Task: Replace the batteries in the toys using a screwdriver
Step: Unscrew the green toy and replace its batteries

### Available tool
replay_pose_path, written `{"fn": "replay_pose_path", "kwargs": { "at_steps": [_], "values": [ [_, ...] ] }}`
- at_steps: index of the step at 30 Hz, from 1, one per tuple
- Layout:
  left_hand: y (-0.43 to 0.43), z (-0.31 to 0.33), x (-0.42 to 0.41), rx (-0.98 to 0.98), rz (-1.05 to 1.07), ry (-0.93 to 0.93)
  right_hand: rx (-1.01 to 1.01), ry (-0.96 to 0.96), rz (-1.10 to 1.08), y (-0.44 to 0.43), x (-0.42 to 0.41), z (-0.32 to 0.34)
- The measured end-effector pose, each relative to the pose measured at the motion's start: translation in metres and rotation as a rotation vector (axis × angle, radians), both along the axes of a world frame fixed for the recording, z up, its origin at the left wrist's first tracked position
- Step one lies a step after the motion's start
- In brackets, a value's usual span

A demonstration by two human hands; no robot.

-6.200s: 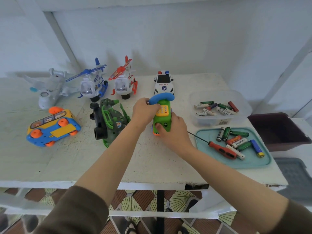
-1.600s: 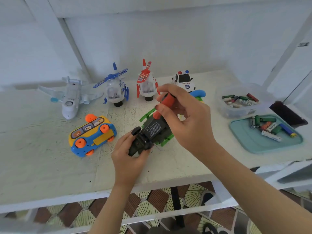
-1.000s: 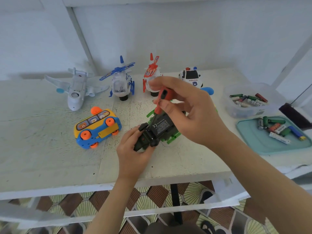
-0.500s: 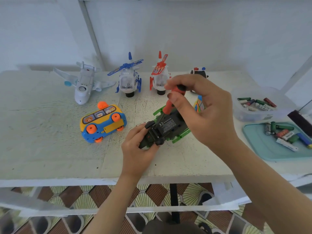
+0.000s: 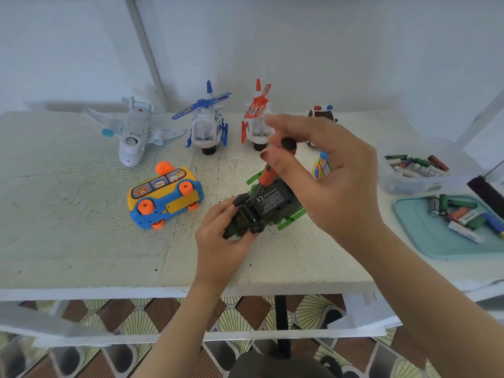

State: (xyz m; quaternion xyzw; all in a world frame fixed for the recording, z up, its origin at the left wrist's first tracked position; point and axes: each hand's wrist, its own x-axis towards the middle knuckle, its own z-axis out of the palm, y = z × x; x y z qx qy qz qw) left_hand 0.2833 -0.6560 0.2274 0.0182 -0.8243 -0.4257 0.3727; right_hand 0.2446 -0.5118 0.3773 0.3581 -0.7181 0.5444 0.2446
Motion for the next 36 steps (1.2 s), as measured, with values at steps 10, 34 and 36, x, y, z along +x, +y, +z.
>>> {"fn": "replay_pose_path", "kwargs": {
  "at_steps": [10,34,36],
  "values": [
    [0.001,0.004,0.001,0.001,-0.006,-0.014,0.159,0.015,0.102,0.003,0.002,0.003],
    [0.002,0.001,0.000,-0.025,0.015,0.005,0.030,0.045,-0.075,-0.002,0.002,-0.003],
    [0.001,0.000,0.000,-0.025,0.017,0.003,0.095,-0.004,-0.004,-0.001,0.000,-0.002]
  ]
}}
